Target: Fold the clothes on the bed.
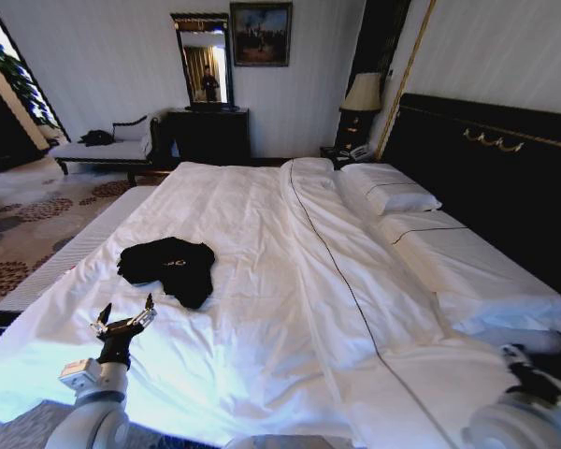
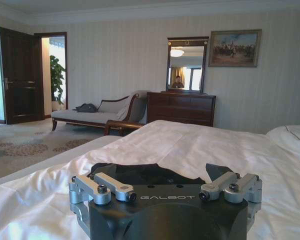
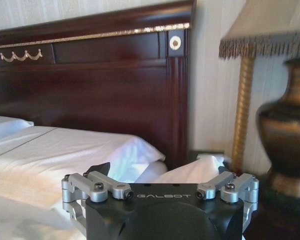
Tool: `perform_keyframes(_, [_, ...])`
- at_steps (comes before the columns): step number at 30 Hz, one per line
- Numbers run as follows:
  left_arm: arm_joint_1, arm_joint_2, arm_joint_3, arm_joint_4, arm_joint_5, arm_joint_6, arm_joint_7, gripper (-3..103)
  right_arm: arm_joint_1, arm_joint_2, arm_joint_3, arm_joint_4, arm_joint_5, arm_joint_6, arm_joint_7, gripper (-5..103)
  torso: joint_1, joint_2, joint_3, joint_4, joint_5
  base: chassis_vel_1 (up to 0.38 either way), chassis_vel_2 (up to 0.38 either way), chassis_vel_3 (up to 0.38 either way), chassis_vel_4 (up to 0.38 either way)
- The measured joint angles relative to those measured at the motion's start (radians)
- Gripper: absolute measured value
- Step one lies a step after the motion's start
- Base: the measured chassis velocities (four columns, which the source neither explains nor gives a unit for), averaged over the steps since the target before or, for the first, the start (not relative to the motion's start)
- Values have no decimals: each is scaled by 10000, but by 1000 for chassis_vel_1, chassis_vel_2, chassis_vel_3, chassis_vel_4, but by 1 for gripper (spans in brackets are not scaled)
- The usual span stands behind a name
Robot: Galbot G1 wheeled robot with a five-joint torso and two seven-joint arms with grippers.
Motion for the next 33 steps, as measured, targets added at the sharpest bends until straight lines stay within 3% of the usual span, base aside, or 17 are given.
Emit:
perform_keyframes(5, [-36, -159, 67, -134, 172, 120, -11, 100, -167, -376, 918, -9, -1047, -632, 271, 100, -1, 0, -1, 4, -3, 0, 0, 0, 0])
perform_keyframes(6, [-33, -147, 70, -129, 219, 147, -8, 100, -162, -435, 1250, -10, -1268, -696, 135, 100, -1, 1, -1, -6, -14, 0, 0, 0, 0])
perform_keyframes(11, [-117, -102, 70, 90, 334, 184, -6, 100, 392, -901, 1253, -17, -427, -840, 152, 100, -2, 0, -1, 2, 1, 0, 0, 0, 0])
perform_keyframes(15, [-147, -218, 124, 235, 480, 191, -7, 100, 942, -1455, 1432, -172, -25, -851, -49, 100, -1, 1, 0, 3, -11, 0, 0, 0, 0])
perform_keyframes(25, [-202, -424, 175, 303, 690, 204, 4, 100, 1398, -1357, 824, -2040, 2013, -393, -1152, 100, -1, 0, -1, -2, 1, 0, 0, 0, 0])
perform_keyframes(28, [-148, -377, 146, 226, 656, 216, 22, 100, 1902, -1709, 634, -2110, 3149, 55, -1929, 100, -1, 0, -1, 3, -5, 0, 0, 0, 0])
perform_keyframes(30, [-111, -330, 135, 217, 607, 216, 30, 100, 2053, -1797, 480, -2113, 3364, 276, -2355, 100, -1, 0, 0, 5, -6, 0, 0, 0, 0])
perform_keyframes(32, [-58, -219, 117, 200, 456, 218, 44, 100, 2234, -1876, 125, -2158, 3385, 813, -3544, 100, -1, 0, 0, 3, -5, 0, 0, 0, 0])
perform_keyframes(33, [-8, -132, 96, 140, 224, 253, 49, 100, 2309, -1928, -233, -2221, 3174, 1220, -4626, 100, -1, 0, 0, 0, -4, 0, 0, 0, 0])
